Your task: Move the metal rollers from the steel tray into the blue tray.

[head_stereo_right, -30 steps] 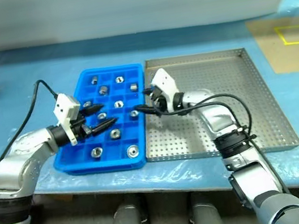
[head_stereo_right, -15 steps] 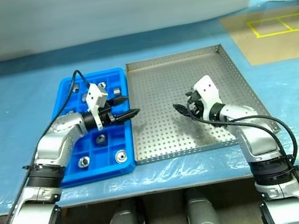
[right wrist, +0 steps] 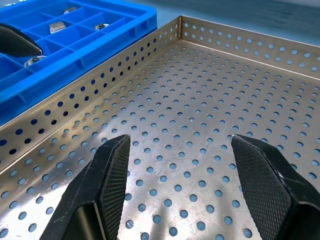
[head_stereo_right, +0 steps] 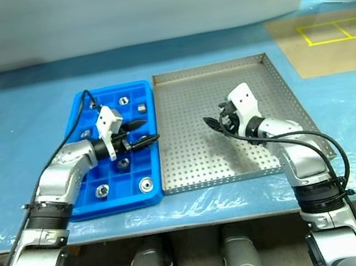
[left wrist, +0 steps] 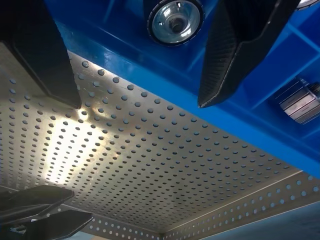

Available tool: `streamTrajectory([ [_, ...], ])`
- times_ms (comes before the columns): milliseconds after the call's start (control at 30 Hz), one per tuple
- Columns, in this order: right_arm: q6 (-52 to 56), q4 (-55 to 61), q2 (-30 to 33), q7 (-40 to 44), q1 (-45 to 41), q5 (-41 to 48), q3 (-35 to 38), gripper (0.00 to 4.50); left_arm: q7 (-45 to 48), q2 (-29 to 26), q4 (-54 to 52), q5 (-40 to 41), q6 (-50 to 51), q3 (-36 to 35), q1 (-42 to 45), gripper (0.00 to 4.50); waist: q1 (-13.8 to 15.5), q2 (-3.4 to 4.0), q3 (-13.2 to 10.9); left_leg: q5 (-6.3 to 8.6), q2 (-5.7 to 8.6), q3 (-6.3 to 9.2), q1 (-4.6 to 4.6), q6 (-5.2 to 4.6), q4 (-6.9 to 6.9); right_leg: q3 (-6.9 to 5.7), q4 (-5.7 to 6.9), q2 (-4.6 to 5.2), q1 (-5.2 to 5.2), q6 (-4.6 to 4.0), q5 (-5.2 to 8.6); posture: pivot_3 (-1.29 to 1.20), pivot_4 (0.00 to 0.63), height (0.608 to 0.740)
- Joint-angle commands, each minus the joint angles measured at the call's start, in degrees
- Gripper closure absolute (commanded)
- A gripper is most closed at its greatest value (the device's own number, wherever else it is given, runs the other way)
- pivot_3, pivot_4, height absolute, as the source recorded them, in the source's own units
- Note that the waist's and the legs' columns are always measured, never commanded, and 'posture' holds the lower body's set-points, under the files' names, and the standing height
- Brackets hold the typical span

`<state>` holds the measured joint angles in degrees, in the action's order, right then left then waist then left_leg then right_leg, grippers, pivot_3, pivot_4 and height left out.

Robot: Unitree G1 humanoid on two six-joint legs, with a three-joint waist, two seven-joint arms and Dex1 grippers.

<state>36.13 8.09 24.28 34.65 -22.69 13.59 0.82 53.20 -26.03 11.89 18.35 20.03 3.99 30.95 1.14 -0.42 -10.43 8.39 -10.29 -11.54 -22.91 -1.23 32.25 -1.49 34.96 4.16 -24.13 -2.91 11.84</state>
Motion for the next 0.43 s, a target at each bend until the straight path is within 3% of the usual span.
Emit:
streamTrajectory([
  [33,-1.96,-0.7,0.56,1.23,-2.42,0.71,-0.23,1.18,-1.14,-0.42,-3.88,1.13,0.51,-2.21,-0.61,0.56,0.02,0.0,0.0,0.0,0.0,0.0,0.0,0.0,0.01,0.0,0.0,0.0,0.0,0.0,0.0,-0.15,0.15,0.74],
  [433,-3.35,-2.73,0.17,1.92,-3.8,0.25,-2.28,1.18,-2.73,-0.39,-7.17,1.52,2.34,-2.91,-2.5,0.56,0.35,0.0,0.0,0.0,-0.01,0.0,0.01,0.0,0.0,0.0,0.01,0.01,0.0,0.0,0.0,-0.13,0.15,0.74],
])
